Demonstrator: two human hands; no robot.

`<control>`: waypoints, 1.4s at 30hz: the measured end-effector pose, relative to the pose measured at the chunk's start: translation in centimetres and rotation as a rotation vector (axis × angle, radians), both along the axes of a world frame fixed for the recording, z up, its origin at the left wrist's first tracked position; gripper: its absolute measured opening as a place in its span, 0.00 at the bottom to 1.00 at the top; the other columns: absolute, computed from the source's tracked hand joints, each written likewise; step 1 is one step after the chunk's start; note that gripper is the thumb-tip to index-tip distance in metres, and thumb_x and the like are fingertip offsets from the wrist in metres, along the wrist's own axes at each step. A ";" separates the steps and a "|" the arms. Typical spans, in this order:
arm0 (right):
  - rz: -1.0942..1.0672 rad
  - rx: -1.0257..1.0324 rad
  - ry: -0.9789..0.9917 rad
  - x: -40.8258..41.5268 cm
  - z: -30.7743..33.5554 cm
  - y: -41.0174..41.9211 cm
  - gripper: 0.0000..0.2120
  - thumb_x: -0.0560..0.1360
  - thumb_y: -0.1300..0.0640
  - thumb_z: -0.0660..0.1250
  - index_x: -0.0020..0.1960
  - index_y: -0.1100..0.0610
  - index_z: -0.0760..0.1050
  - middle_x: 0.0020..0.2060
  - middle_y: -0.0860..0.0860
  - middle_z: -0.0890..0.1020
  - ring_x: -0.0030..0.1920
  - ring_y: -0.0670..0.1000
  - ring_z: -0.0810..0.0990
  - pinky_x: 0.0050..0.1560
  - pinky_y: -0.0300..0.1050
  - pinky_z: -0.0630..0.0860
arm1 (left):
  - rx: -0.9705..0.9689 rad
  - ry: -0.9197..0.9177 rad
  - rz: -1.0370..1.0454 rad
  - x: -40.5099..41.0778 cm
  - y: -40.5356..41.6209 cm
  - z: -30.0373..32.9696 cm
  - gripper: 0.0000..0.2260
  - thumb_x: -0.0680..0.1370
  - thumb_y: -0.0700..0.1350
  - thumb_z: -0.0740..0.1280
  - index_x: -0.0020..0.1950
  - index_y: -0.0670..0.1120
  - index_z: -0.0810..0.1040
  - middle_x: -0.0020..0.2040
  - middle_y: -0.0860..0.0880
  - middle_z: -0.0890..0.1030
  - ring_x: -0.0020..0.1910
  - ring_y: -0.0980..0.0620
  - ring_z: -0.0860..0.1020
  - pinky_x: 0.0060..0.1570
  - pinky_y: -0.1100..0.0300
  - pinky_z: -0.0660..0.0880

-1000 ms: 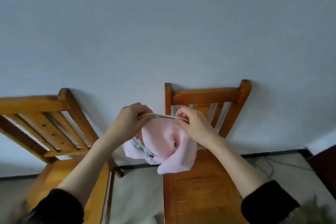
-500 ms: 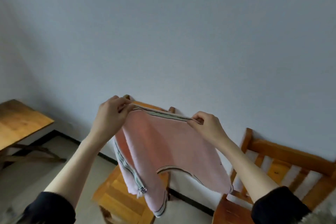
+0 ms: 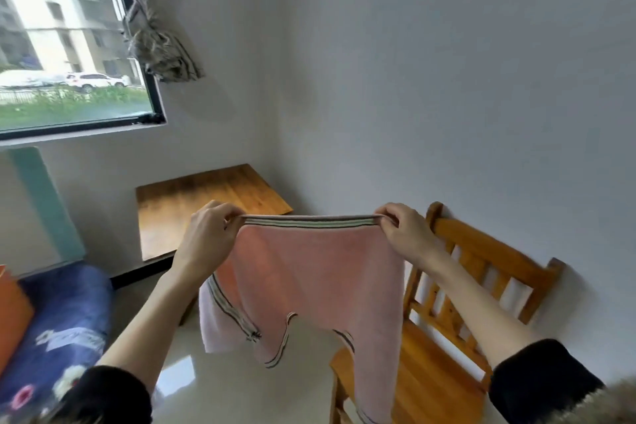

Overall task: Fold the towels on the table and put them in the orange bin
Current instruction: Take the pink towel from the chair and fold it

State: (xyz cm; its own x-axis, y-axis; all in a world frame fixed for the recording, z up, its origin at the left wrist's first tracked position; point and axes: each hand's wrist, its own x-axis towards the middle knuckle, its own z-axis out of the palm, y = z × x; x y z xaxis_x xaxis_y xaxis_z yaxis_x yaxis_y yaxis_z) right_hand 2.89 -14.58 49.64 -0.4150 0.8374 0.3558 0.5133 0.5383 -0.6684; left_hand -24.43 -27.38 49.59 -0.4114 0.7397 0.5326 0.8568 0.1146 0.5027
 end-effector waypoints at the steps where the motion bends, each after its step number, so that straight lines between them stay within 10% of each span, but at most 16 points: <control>1: 0.019 -0.010 -0.001 -2.2 -0.2 0.3 0.08 0.78 0.63 0.60 0.47 0.61 0.77 0.44 0.53 0.79 0.46 0.51 0.75 0.40 0.35 0.66 | 0.004 -0.006 0.041 -1.9 -0.6 -0.2 0.05 0.76 0.43 0.68 0.47 0.44 0.82 0.44 0.46 0.80 0.40 0.51 0.73 0.43 0.62 0.65; 11: 0.034 -0.028 0.109 -19.5 -1.3 4.1 0.14 0.70 0.52 0.72 0.30 0.48 0.70 0.28 0.41 0.75 0.32 0.40 0.72 0.29 0.32 0.66 | -0.010 -0.050 0.329 -17.0 -2.4 -2.4 0.05 0.76 0.39 0.66 0.47 0.40 0.81 0.45 0.41 0.80 0.43 0.43 0.76 0.44 0.55 0.69; 16: 0.119 0.047 0.029 -27.0 -2.9 9.3 0.09 0.74 0.52 0.68 0.40 0.58 0.79 0.37 0.52 0.79 0.40 0.53 0.76 0.40 0.45 0.70 | -0.045 -0.020 0.446 -23.1 0.2 -4.7 0.06 0.77 0.39 0.65 0.48 0.39 0.80 0.47 0.41 0.79 0.44 0.41 0.77 0.46 0.51 0.72; 23: 0.132 0.020 -0.031 -34.9 -5.9 19.5 0.05 0.75 0.62 0.65 0.46 0.59 0.80 0.45 0.57 0.78 0.45 0.53 0.75 0.45 0.39 0.67 | -0.032 -0.113 0.610 -30.5 7.2 -7.5 0.06 0.76 0.36 0.62 0.49 0.38 0.79 0.48 0.38 0.79 0.48 0.38 0.76 0.50 0.51 0.70; 42: -0.092 0.159 -0.359 -57.1 -12.2 40.5 0.12 0.76 0.50 0.64 0.41 0.58 0.76 0.43 0.57 0.78 0.42 0.59 0.75 0.37 0.43 0.64 | -0.244 -0.517 0.480 -52.8 25.4 -14.9 0.05 0.79 0.42 0.63 0.48 0.43 0.77 0.45 0.46 0.79 0.46 0.48 0.74 0.45 0.58 0.66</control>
State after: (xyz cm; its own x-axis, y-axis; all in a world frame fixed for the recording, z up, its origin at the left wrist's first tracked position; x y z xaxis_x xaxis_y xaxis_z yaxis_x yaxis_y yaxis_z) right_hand -54.22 25.92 37.48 -0.4621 0.8233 0.3296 0.7501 0.5612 -0.3499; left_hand -77.27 -1.99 34.74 -0.8722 0.4884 0.0273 0.3461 0.5767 0.7400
